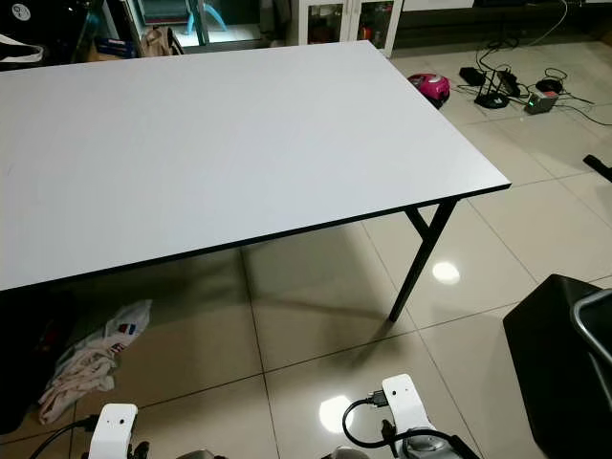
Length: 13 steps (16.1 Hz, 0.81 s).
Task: Setting the table
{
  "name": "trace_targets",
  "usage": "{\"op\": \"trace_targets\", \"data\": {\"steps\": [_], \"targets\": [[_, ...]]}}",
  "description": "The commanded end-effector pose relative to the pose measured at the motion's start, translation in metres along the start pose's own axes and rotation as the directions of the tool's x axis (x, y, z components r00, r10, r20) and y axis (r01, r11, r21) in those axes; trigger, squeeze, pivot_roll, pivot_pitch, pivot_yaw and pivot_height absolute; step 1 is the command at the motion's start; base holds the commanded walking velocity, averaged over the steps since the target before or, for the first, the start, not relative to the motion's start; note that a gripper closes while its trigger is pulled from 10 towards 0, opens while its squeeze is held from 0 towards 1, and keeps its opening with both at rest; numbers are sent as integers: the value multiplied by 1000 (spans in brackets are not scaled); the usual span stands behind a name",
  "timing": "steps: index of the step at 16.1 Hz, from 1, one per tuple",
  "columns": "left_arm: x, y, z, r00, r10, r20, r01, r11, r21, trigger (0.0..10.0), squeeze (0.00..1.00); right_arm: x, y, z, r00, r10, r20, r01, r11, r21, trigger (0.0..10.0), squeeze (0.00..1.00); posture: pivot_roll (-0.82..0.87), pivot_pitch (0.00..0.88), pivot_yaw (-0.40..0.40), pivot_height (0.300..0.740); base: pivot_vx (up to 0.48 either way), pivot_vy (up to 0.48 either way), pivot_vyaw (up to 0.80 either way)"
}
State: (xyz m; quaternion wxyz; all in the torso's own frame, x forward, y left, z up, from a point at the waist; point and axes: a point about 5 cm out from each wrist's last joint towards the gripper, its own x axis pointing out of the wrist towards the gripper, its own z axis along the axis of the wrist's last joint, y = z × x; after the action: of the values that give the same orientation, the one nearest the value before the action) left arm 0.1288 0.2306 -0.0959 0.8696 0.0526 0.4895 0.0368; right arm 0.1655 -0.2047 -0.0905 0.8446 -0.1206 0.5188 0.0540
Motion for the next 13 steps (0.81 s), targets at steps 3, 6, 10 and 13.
{"op": "trace_targets", "data": {"steps": [3, 6, 10, 13], "targets": [[2, 3, 12, 999, -2, 45, 1, 1000, 28, 10000, 0, -1, -10, 0, 999, -45, 13, 44, 997, 62, 10000, 0, -101, 53, 0, 740, 0, 0, 0], [3, 1, 19, 998, -13, 66, 9, 998, 60, 10000, 0, -2, -17, 0, 998, -69, 13, 67, 994, 82, 10000, 0, -102, 49, -1, 740, 0, 0, 0], [4, 9, 50, 979, -12, 204, -4, 997, 78, 10000, 0, -12, -68, 4, 940, -340, -23, 326, 879, 348, 10000, 0, -100, 48, -11, 740, 0, 0, 0], [-1, 10, 98, 897, -142, 418, 78, 983, 167, 10000, 0, -37, -136, 18, 780, -622, -67, 548, 627, 554, 10000, 0, -116, 63, -3, 740, 0, 0, 0]]}}
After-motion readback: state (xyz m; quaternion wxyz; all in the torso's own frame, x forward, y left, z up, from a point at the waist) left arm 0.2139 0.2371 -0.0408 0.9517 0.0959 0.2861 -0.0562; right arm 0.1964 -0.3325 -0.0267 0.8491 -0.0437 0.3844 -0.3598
